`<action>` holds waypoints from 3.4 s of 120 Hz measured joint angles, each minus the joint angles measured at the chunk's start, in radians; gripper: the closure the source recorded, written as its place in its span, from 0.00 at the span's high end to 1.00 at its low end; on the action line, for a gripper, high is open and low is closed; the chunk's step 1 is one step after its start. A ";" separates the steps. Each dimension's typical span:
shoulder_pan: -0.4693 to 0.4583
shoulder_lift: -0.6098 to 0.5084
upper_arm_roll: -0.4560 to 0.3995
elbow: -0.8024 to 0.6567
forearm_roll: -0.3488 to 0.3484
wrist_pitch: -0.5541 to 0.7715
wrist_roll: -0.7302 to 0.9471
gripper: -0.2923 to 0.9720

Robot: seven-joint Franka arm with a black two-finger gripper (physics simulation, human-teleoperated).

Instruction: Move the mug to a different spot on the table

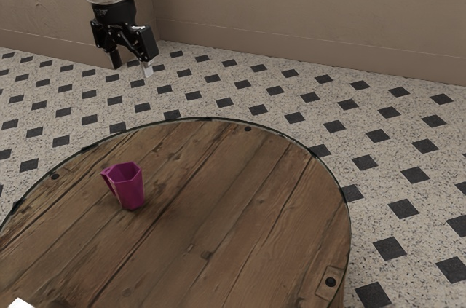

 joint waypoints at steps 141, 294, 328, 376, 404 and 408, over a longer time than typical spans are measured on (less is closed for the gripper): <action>0.138 0.580 0.279 0.099 -0.307 0.133 -0.390 0.77; 0.075 0.317 0.330 -0.499 -0.346 0.811 -1.302 0.76; 0.075 0.274 0.304 -0.583 -0.348 0.860 -1.403 0.74; 0.082 0.285 0.312 -0.576 -0.343 0.860 -1.246 0.74; 0.081 0.287 0.307 -0.581 -0.358 0.855 -1.104 0.75; 0.081 0.287 0.306 -0.582 -0.370 0.853 -1.088 0.75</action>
